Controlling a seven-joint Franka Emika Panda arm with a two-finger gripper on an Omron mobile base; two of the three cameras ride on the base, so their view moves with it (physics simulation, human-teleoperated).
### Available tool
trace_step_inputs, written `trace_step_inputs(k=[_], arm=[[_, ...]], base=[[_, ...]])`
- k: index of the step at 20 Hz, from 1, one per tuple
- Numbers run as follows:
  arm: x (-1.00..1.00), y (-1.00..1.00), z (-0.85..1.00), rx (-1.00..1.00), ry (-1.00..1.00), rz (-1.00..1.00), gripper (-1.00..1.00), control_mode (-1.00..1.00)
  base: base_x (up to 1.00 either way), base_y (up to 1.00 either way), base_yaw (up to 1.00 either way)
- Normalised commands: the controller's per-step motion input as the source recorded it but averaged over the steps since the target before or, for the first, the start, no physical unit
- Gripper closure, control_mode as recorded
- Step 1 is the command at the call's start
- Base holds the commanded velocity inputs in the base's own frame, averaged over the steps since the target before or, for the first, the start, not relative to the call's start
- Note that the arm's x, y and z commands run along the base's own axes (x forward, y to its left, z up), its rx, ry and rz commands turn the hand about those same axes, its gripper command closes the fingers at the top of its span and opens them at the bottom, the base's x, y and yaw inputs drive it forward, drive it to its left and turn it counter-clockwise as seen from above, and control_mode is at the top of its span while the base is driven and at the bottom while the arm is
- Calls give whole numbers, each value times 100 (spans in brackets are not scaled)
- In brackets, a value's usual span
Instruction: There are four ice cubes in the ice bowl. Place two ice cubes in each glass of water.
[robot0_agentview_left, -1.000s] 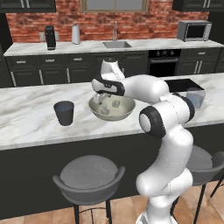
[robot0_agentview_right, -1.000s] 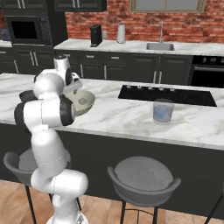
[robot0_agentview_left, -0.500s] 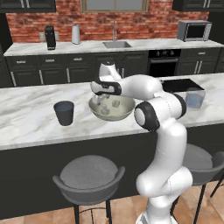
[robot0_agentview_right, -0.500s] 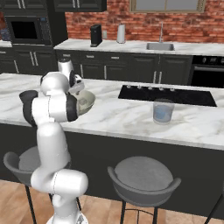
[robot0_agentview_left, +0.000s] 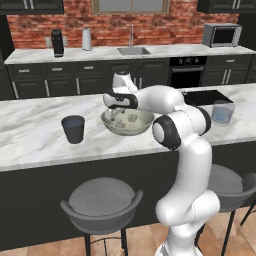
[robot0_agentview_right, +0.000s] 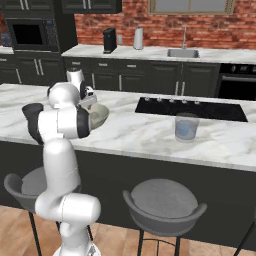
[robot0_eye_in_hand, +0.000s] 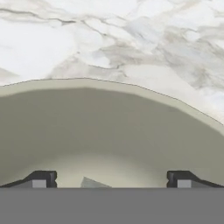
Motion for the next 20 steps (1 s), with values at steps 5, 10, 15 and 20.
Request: trace_step_inputs(k=[5,10,15,20], arm=[[-29,-5,-11,0,0,-7,-100,-100],[-4,0,-37,0,-3,-3,-100,-100],[0,0,-29,0,-6,0,-100,-100],[0,0,-32,0,-4,0,100,-100]], base=[[0,0,0],[0,0,0],[0,0,0],[0,0,0]])
